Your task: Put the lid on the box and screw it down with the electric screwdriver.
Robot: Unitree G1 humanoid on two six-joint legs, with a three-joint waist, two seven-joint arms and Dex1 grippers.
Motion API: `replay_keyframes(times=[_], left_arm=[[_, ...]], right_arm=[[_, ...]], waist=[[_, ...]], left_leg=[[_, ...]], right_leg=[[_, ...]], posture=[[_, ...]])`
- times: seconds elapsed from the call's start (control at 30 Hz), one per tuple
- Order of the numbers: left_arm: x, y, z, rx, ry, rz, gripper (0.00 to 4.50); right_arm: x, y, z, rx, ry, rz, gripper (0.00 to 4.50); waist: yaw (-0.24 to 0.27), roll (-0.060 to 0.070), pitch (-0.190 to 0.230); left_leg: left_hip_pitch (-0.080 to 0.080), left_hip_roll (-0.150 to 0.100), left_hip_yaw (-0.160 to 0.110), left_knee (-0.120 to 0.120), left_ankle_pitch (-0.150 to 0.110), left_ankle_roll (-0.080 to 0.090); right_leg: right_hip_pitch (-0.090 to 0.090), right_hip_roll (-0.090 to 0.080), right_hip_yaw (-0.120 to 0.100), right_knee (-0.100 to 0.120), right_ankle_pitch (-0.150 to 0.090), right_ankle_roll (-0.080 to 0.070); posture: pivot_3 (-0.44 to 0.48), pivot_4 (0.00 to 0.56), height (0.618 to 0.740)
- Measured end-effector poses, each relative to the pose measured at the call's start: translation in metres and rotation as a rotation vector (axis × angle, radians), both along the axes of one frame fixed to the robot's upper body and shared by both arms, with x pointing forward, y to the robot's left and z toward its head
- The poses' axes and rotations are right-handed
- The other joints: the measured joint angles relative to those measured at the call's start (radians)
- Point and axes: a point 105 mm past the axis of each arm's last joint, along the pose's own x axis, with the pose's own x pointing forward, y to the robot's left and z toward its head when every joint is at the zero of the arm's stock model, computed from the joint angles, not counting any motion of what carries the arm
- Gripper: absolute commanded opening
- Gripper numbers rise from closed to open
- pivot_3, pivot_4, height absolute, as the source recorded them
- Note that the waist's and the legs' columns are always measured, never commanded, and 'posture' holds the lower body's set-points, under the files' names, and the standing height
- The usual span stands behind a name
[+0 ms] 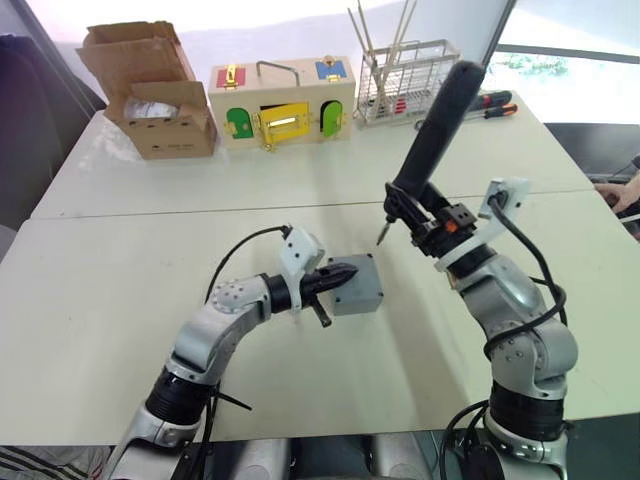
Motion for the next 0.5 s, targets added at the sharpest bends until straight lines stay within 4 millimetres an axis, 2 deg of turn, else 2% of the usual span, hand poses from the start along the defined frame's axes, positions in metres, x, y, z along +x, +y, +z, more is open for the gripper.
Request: replay_keyframes(times=[0.5], left_arm=[[-0.002,0.006,-0.002,0.036,-0.037,0.01,0.0]], right_arm=[[0.002,0.006,-0.012,-0.017,0.031,0.027,1.8]], waist=[[0.0,0.0,0.0]], left_leg=[[0.0,0.0,0.0,0.0,0.0,0.0]], right_leg=[[0.0,0.0,0.0,0.0,0.0,0.0]], posture=[[0.0,0.15,0.734]])
